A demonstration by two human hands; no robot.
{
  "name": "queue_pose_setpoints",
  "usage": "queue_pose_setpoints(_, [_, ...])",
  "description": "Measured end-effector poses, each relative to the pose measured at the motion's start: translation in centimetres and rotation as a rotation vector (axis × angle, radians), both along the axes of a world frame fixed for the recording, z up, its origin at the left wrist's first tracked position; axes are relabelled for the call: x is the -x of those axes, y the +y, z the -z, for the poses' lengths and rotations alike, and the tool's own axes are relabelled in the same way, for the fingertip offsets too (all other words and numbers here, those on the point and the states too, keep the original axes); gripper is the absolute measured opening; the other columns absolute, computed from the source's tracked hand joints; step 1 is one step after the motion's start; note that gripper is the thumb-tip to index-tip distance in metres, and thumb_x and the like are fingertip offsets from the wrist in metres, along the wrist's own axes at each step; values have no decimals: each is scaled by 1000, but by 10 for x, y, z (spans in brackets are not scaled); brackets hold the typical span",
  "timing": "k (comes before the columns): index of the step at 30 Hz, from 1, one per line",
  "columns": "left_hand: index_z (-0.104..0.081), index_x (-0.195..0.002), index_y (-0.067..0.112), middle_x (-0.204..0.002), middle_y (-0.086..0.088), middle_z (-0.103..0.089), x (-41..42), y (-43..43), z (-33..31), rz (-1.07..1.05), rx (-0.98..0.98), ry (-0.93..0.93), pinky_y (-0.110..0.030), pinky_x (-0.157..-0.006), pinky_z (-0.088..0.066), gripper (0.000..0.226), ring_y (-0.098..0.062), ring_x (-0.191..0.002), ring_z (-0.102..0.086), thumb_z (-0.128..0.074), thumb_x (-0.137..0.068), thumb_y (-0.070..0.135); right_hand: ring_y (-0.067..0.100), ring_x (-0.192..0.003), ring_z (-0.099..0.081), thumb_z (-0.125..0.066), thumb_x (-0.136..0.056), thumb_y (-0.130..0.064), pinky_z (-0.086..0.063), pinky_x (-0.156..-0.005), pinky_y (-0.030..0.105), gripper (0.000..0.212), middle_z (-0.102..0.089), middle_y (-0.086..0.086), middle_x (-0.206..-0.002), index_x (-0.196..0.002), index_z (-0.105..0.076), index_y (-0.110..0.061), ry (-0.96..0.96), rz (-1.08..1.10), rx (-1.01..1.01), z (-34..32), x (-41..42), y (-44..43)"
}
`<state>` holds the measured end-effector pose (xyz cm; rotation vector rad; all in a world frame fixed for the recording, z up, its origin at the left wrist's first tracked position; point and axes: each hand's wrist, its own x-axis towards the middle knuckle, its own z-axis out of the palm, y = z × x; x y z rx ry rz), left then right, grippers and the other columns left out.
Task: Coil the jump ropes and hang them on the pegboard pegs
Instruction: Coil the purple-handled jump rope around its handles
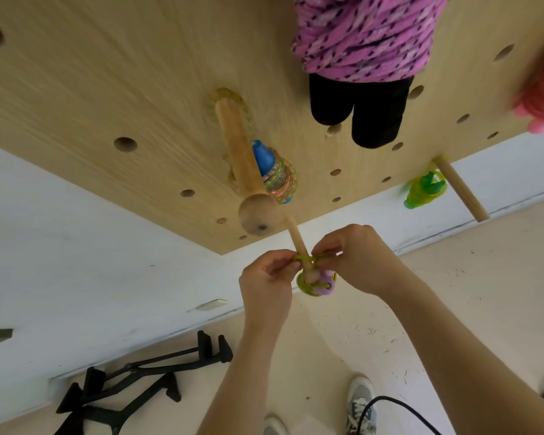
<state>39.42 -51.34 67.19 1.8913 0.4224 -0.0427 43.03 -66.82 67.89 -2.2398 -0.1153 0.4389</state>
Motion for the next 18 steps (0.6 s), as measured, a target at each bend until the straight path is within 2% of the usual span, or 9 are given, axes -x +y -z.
queue_pose_setpoints(3, [-69, -75, 21, -79, -3, -74, -6, -4, 5, -129, 88, 59, -35, -75, -56, 28, -22, -79, -70, -66, -79, -7, 17, -77, -64, -69, -74, -5, -52, -71, 30, 16, -71, -2, -75, -81, -75, -17, 2, 71, -64, 7, -7, 6])
queue_pose_setpoints(6, [-70, -74, 22, -77, -1, -74, -11, -4, 7, -200, 102, 85, -40, -75, -57, 24, -20, -73, -67, -69, -79, -2, 16, -81, -65, -69, -75, -3, -49, -70, 20, 16, -71, -2, -81, -82, -74, -17, -18, 171, -135, 16, -10, 10])
queue_pose_setpoints(9, [-72, -75, 20, -73, 0, -73, -24, -7, -1, -231, 113, 53, -35, -68, -56, 19, -18, -67, -66, -67, -84, 4, 17, -82, -64, -67, -78, -9, -51, -74, 30, 11, -69, -4, -77, -79, -72, -19, -94, 287, -165, 19, -17, 20])
queue_pose_setpoints(11, [-71, -74, 18, -68, 0, -73, -31, -10, -8, -256, 145, 53, -32, -66, -54, 18, -18, -65, -68, -64, -88, 8, 16, -79, -64, -64, -78, -9, -51, -70, 29, 13, -70, -5, -71, -79, -70, -20, -94, 340, -153, 17, -20, 27])
queue_pose_setpoints(14, [-68, -67, 27, -66, 4, -72, -31, -10, -11, -216, 62, 58, -36, -74, -53, 20, -16, -75, -70, -68, -86, 25, 18, -78, -62, -65, -78, -15, -43, -62, 27, 6, -68, -4, -76, -81, -63, -20, -76, 443, -102, 18, -16, 32])
queue_pose_setpoints(16, [-67, -66, 26, -62, 11, -70, -29, -10, -10, -192, -48, 52, -33, -78, -51, 18, -6, -75, -66, -70, -83, 30, 21, -76, -59, -68, -78, -23, -37, -60, 29, 15, -62, -1, -83, -80, -54, -18, -69, 504, -44, 20, -11, 33])
queue_pose_setpoints(18, [-67, -66, 24, -59, 12, -69, -32, -13, -11, -210, -116, 35, -27, -74, -50, 19, -1, -68, -64, -70, -83, 32, 21, -71, -56, -69, -77, -30, -37, -56, 29, 24, -59, -1, -78, -76, -49, -17, -10, 535, -64, 20, -9, 36])
